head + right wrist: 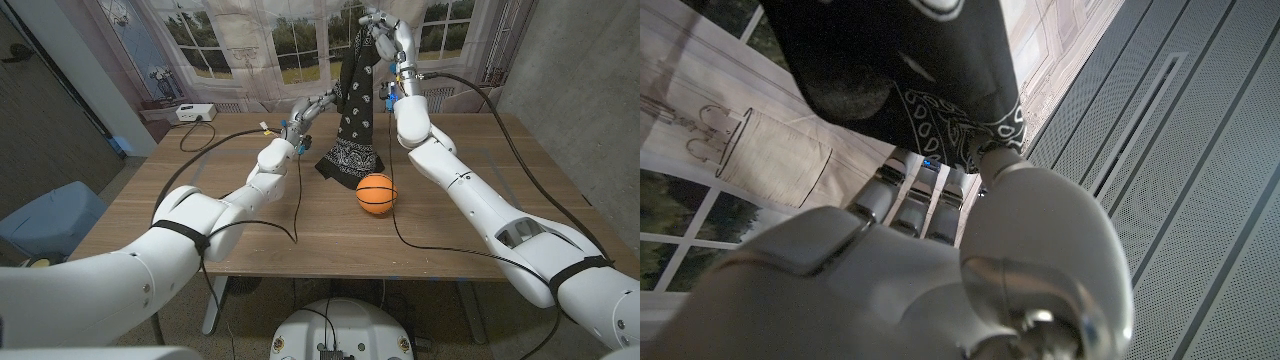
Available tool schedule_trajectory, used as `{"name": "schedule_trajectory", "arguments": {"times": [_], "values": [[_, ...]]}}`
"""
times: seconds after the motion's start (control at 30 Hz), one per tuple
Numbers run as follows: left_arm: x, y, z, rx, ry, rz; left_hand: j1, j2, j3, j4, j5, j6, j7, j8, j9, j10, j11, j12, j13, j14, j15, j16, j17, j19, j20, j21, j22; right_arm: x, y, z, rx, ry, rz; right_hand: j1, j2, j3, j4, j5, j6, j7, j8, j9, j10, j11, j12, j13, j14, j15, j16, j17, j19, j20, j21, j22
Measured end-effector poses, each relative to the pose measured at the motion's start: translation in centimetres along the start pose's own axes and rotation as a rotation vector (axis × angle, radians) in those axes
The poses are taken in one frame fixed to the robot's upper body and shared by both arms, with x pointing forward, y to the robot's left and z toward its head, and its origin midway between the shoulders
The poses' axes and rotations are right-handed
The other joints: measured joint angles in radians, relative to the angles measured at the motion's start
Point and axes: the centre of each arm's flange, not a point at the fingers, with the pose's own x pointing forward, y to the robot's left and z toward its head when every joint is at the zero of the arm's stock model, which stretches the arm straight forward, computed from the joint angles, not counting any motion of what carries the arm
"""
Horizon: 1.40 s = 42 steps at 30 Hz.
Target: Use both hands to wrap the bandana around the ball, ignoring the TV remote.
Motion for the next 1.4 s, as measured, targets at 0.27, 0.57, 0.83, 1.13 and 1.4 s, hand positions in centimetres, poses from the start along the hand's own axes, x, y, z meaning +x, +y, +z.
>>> {"name": "schedule_trajectory", "arguments": {"times": [0.27,0.57,0.83,1.13,1.4], "values": [[0.3,1.9,2.2,0.217,-0.031,0.104,-0.021,0.02,0.038,0.038,0.004,-0.072,-0.022,0.007,0.041,-0.018,0.009,0.002,0.023,-0.015,0.004,0.0,0.02,-0.02,-0.001,-0.003,0.009,-1.6,-2.5,-0.9,-0.006,0.043,-0.063,0.0,0.0,0.0,0.0,0.0,0.0,0.0,0.0,-0.005,-0.004,0.004,0.0,0.0,0.0,0.0,0.0,0.0,-0.004,0.004,0.0,0.0],[1.7,2.9,8.4,0.404,-0.131,0.22,-0.036,0.022,0.071,0.071,0.002,-0.118,-0.03,0.039,0.097,-0.02,0.006,0.019,0.047,-0.008,-0.002,0.011,0.038,-0.02,-0.001,0.013,0.015,-3.9,-5.3,-2.1,-0.001,0.095,-0.137,0.0,0.0,0.0,0.0,0.0,0.0,0.0,0.0,-0.005,-0.009,0.009,0.0,0.005,0.0,0.0,0.0,0.003,-0.002,0.013,0.0,0.0],[2.9,2.6,15.3,0.539,-0.237,0.279,-0.048,0.01,0.099,0.087,-0.003,-0.121,-0.03,0.069,0.129,-0.015,0.001,0.028,0.059,-0.001,-0.01,0.011,0.043,-0.008,-0.013,0.024,0.019,-5.9,-7.5,-3.2,0.014,0.136,-0.174,0.0,0.0,0.004,-0.004,0.0,-0.019,-0.007,0.0,-0.009,-0.009,0.009,0.0,0.005,0.027,-0.002,0.009,0.012,-0.006,0.027,0.0,0.0],[4.2,1.8,21.7,0.682,-0.31,0.312,-0.054,0.003,0.116,0.102,-0.006,-0.134,-0.043,0.092,0.163,-0.015,-0.01,0.034,0.073,0.004,-0.014,0.011,0.047,0.005,-0.019,0.036,0.023,-7.9,-9.4,-4.0,0.035,0.163,-0.198,0.006,0.005,0.004,-0.004,-0.008,-0.024,-0.004,-0.001,-0.014,-0.005,0.005,0.0,0.005,0.036,0.0,0.016,0.021,-0.006,0.027,0.0,0.0],[5.1,1.0,25.9,0.77,-0.336,0.314,-0.076,0.012,0.154,0.131,0.01,-0.182,-0.016,0.125,0.223,-0.015,-0.01,0.041,0.091,0.004,-0.014,0.017,0.06,0.012,-0.026,0.051,0.028,-9.1,-10.7,-4.6,0.057,0.198,-0.206,0.009,0.01,-0.002,0.002,-0.026,-0.134,-0.001,-0.053,-0.032,-0.016,0.016,-0.008,0.005,0.028,0.0,0.02,0.037,-0.015,0.036,0.006,0.002]]}}
